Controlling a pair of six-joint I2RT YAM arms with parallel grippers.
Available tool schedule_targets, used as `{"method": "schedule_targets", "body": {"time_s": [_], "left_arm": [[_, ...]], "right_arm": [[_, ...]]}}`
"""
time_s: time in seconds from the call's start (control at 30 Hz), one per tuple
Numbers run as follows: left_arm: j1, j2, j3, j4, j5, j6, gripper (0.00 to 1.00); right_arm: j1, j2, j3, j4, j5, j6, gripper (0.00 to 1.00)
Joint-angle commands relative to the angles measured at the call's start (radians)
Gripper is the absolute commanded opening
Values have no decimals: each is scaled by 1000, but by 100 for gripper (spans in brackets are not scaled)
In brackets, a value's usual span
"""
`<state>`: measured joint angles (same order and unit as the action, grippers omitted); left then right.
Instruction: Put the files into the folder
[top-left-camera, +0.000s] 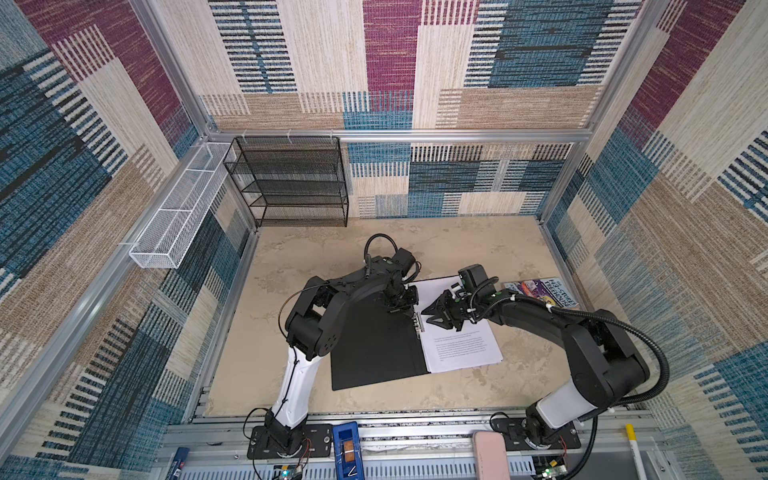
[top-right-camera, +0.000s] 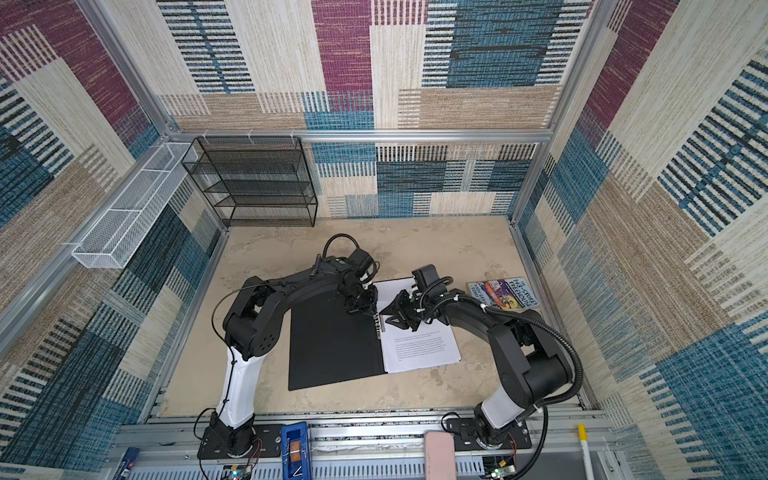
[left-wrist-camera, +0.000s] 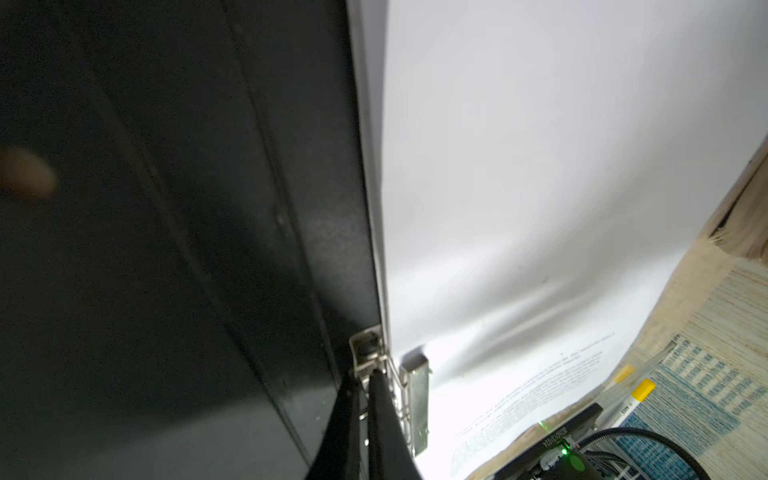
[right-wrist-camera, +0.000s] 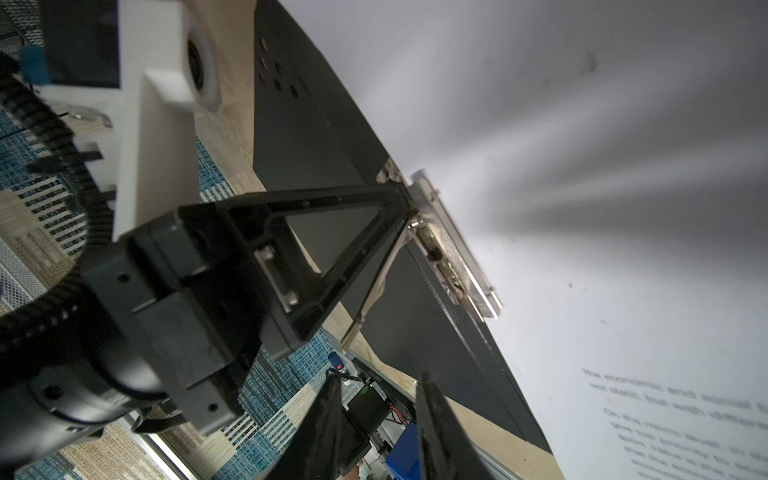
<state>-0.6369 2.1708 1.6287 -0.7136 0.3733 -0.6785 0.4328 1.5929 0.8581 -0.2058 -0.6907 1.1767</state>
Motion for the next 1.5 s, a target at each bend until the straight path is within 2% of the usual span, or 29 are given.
{"method": "schedule_targets", "body": {"time_s": [0.0,0.33,0.9,1.27,1.47], "left_arm": [[0,6,0,-23,-30,6,5],[-1,14,8,-21,-25,2,2],[-1,24,13,-22,-20,0,1],[1,46,24,-25,-22,3,1],[10,67,33,-48,-40,16,1]], "right_arm": [[3,29,31,23,-43,16,33],[19,103,78,27,-70,23,32],[32,123,54,82,-105,30,10],[34,86,-37,139,-98,36,0],[35,26,-158,190,-4,57,0]]}}
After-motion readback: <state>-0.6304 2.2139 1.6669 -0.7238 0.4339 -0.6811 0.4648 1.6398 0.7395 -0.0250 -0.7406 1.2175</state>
